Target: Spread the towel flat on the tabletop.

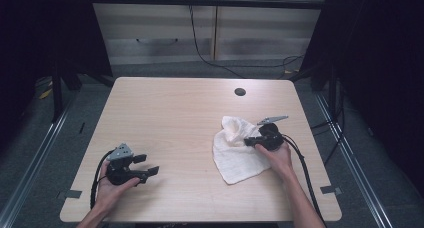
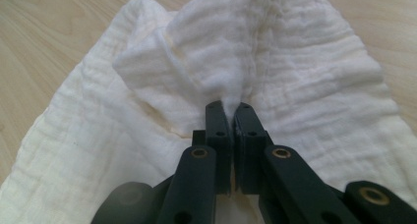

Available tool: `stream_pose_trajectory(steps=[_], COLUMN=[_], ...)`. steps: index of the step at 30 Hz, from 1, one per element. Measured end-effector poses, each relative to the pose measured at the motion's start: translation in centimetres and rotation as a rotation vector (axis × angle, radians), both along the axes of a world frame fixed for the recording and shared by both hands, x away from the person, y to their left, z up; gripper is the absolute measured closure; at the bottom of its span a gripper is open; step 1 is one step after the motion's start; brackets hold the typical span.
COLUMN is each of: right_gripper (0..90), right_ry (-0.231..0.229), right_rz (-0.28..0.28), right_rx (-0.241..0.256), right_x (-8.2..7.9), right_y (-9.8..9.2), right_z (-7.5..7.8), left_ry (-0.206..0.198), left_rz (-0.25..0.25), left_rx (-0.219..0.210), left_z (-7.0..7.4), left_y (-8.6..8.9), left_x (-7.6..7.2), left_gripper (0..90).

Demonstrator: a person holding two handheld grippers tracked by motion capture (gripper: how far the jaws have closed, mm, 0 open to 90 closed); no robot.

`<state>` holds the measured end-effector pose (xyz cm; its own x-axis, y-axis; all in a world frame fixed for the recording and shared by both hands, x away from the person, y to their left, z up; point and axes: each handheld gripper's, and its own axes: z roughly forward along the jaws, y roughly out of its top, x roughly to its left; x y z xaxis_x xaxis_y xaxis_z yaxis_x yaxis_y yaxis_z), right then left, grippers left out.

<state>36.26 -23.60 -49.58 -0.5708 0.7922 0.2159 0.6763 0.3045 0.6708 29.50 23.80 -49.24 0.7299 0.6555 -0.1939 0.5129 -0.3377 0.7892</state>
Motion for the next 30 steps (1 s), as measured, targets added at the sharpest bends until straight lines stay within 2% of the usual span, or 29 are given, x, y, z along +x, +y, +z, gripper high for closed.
stream_pose_trajectory(steps=[5,7,10,12,14,21,30], right_gripper=[86.8,86.8,86.8,86.8,86.8,86.7,86.3], right_ry=[0.001,0.001,-0.004,-0.002,0.005,0.000,-0.004], right_rz=[0.016,0.034,0.060,0.062,0.078,0.095,0.097], right_rx=[0.005,0.021,0.019,0.020,0.037,0.033,0.052], right_x=[-0.3,-0.4,-0.6,-0.6,-0.6,-0.8,-0.4], right_y=[1.1,1.6,3.3,3.6,4.7,7.0,9.6], right_z=[0.1,0.0,0.0,0.0,-0.1,-0.3,-0.6], left_ry=[-0.006,-0.004,0.001,0.004,0.001,0.007,0.004], left_rz=[-0.006,-0.002,0.000,-0.001,-0.007,-0.009,-0.013], left_rx=[-0.002,-0.008,-0.003,0.000,0.004,-0.002,0.006], left_z=[0.0,0.0,0.0,0.0,0.0,-0.1,-0.1], left_y=[-0.1,-0.1,-0.1,-0.2,-0.3,-0.4,-0.5], left_x=[0.1,0.1,0.2,0.3,0.3,0.3,0.4], left_gripper=[26.3,26.2,28.1,28.4,28.4,28.2,28.0])
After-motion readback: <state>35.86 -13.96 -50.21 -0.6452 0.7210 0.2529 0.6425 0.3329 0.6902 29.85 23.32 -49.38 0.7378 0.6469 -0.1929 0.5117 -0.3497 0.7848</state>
